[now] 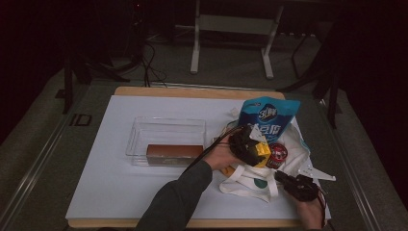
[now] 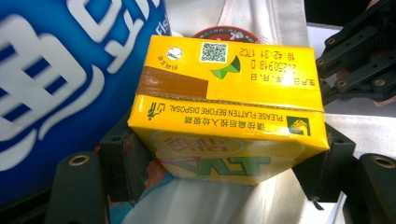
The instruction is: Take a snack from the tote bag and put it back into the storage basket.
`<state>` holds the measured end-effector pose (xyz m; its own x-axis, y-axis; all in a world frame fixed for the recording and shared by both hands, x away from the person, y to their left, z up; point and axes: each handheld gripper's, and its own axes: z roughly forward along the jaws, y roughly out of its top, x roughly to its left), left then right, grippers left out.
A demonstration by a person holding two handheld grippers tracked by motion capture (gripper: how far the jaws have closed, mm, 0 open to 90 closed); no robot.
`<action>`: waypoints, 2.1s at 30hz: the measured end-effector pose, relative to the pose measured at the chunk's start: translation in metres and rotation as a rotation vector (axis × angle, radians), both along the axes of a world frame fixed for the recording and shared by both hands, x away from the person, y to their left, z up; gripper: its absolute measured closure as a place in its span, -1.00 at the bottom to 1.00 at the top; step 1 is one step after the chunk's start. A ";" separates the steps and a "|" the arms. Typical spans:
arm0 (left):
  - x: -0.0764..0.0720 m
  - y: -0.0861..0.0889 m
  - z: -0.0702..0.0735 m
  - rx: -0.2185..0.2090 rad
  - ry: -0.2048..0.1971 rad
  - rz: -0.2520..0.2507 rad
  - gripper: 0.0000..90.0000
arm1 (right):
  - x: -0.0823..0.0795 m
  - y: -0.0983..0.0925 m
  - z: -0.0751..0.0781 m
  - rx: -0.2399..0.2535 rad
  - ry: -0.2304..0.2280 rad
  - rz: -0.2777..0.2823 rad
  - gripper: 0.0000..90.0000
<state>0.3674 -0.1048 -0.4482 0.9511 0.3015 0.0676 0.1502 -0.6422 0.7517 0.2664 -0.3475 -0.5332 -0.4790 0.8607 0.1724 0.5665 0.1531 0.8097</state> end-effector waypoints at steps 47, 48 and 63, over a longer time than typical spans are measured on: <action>-0.034 0.063 0.064 -0.077 -0.032 0.045 -0.36 | 0.000 0.000 0.000 0.000 -0.003 -0.003 0.81; -0.035 0.065 0.064 -0.083 -0.032 0.049 -0.36 | 0.000 0.000 0.000 0.000 -0.003 -0.003 0.81; -0.035 0.096 0.070 -0.121 -0.032 0.106 -0.36 | -0.001 0.000 0.000 0.000 -0.003 -0.004 0.81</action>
<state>0.3319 -0.0091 -0.3779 0.9113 0.4081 0.0550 0.1869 -0.5288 0.8279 0.2658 -0.3472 -0.5335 -0.4763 0.8624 0.1711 0.5644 0.1507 0.8116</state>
